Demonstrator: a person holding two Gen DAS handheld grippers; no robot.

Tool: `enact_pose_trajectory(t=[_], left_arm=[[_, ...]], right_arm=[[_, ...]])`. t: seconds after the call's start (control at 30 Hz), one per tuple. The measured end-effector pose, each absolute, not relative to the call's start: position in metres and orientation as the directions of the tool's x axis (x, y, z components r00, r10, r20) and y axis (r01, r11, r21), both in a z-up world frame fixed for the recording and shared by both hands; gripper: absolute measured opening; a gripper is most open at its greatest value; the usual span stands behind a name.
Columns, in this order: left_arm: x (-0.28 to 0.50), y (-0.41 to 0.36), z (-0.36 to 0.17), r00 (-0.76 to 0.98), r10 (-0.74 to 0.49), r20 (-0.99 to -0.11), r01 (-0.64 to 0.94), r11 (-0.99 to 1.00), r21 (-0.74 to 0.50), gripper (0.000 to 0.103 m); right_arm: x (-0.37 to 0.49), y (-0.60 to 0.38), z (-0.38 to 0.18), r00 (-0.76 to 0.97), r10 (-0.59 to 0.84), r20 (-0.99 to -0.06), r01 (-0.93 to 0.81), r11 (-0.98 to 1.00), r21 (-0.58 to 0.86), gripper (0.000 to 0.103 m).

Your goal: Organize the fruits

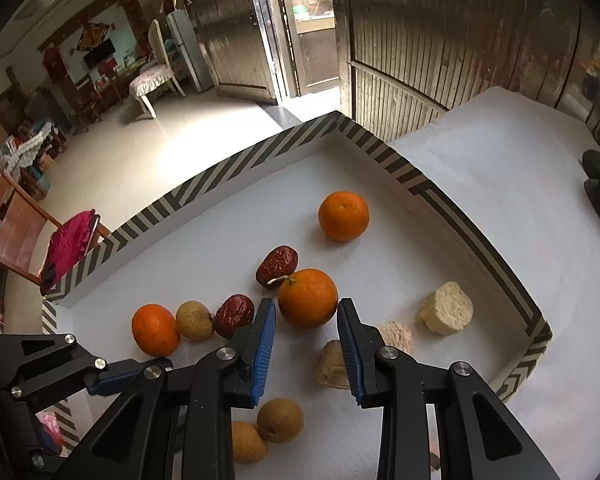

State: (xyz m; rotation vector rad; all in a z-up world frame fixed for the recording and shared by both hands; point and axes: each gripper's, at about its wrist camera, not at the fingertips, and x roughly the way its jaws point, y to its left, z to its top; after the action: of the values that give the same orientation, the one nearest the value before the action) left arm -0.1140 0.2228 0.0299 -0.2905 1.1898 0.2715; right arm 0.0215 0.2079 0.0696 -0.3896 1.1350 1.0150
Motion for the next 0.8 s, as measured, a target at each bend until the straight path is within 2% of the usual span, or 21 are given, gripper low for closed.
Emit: enact_pose_trajectory(t=[0.03, 0.1, 0.43, 0.8], left_arm=[[-0.114, 0.222, 0.031, 0.352, 0.062, -0.934, -0.356, 0.932, -0.072, 0.050], [-0.114, 0.221, 0.035, 0.358, 0.076, -0.930, -0.355, 0.933, -0.060, 0.052], [-0.113, 0.215, 0.068, 0.443, 0.191, -0.876, -0.383, 0.924, 0.007, 0.052], [-0.114, 0.207, 0.098, 0.528, 0.244, -0.813, -0.390, 0.921, 0.024, 0.052]], right_arm=[[0.022, 0.205, 0.071, 0.063, 0.471, -0.880, -0.821, 0.526, 0.223, 0.030], [0.022, 0.197, 0.076, 0.069, 0.485, -0.872, -0.809, 0.539, 0.236, 0.030], [0.011, 0.148, 0.121, 0.191, 0.538, -0.821, -0.756, 0.614, 0.227, 0.032], [-0.004, 0.106, 0.146, 0.313, 0.559, -0.768, -0.664, 0.707, 0.244, 0.042]])
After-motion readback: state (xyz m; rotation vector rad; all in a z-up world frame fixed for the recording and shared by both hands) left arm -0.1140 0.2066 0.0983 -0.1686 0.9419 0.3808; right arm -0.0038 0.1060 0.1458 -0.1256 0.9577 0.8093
